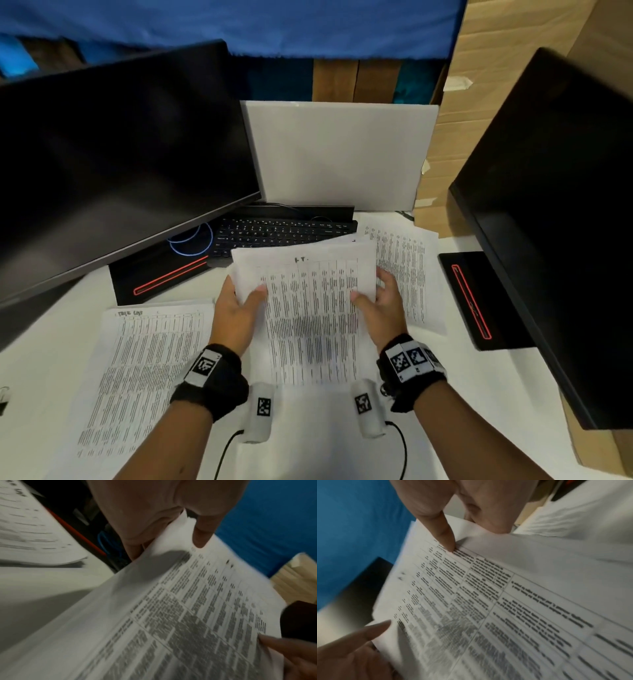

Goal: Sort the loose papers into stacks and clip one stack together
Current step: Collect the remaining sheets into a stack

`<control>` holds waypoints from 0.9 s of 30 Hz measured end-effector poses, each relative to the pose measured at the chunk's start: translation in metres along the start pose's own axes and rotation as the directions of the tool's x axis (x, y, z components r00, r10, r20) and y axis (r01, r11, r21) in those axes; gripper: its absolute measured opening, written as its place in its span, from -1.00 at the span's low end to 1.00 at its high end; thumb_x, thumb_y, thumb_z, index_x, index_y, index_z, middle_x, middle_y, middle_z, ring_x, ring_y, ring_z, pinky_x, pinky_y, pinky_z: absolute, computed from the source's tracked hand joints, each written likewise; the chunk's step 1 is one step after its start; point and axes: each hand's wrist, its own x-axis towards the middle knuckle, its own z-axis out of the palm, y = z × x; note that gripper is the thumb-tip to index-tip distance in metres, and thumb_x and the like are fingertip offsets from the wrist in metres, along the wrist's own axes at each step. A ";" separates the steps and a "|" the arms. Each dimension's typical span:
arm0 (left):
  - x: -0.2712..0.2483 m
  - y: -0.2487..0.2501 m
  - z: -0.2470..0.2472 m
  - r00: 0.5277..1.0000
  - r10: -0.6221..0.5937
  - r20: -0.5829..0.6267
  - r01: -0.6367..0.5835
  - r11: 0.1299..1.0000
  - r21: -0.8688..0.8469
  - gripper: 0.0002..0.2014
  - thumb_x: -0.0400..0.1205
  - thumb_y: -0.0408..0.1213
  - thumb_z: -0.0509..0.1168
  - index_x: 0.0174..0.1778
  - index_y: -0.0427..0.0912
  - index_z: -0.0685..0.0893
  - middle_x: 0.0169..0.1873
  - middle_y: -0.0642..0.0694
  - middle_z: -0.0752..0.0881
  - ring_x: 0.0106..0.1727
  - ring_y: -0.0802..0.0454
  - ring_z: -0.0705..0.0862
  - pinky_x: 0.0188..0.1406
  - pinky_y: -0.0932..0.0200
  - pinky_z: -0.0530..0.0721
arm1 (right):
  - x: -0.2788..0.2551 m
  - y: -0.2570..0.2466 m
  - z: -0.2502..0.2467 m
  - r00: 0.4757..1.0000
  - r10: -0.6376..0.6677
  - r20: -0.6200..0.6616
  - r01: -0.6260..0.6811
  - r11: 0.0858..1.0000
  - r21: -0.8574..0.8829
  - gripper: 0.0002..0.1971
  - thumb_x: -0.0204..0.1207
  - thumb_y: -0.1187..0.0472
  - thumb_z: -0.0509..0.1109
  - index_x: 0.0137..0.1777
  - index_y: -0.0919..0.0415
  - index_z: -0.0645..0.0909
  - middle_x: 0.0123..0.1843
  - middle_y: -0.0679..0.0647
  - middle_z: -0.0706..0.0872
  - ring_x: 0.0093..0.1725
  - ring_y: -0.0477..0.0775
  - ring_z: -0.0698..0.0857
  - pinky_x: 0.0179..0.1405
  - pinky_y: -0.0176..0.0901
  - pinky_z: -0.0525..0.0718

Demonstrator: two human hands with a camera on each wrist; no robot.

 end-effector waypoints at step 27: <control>-0.024 0.033 0.002 0.910 0.393 -0.134 -0.389 0.920 0.050 -0.70 0.56 -0.48 0.30 0.20 -0.29 0.49 -0.12 0.08 0.68 -0.07 0.14 0.69 -0.04 0.21 0.68 | -0.029 -0.027 0.009 0.921 -0.388 0.037 0.387 0.921 0.038 -0.76 0.37 0.58 0.46 -0.05 0.30 0.58 -0.14 0.11 0.71 -0.18 -0.07 0.68 -0.22 -0.31 0.65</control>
